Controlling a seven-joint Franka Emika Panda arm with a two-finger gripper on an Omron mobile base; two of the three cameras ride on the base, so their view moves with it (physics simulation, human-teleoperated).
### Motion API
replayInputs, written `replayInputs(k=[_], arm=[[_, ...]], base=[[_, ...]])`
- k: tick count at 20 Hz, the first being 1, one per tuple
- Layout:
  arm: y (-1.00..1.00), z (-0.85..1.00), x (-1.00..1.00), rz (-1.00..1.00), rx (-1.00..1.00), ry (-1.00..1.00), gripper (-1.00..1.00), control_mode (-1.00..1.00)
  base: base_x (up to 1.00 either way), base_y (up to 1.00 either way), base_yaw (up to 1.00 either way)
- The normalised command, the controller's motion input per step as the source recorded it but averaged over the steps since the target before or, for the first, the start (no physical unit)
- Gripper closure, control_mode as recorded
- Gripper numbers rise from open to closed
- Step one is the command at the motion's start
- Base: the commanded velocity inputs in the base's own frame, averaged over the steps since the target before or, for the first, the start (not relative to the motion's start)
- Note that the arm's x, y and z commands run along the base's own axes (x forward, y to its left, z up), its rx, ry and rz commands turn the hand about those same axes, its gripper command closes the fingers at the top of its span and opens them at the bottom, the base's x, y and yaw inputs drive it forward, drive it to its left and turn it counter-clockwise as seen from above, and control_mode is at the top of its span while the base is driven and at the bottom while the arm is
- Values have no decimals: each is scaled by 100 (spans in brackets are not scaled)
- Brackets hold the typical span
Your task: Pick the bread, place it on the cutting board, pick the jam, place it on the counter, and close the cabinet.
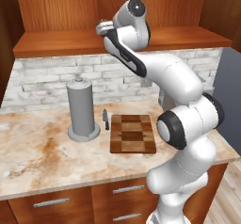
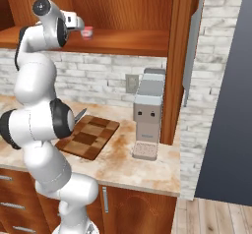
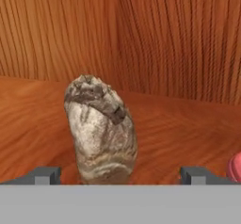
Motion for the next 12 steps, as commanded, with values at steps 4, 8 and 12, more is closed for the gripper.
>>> replayInputs(k=[4,8,12], arm=[[9,0,23,0,0,0,-100,-100],[7,0,22,0,0,0,-100,-100],[1,-2,1,0,0,1,-100,-100]], base=[[0,0,0],[0,0,0],[0,0,0]])
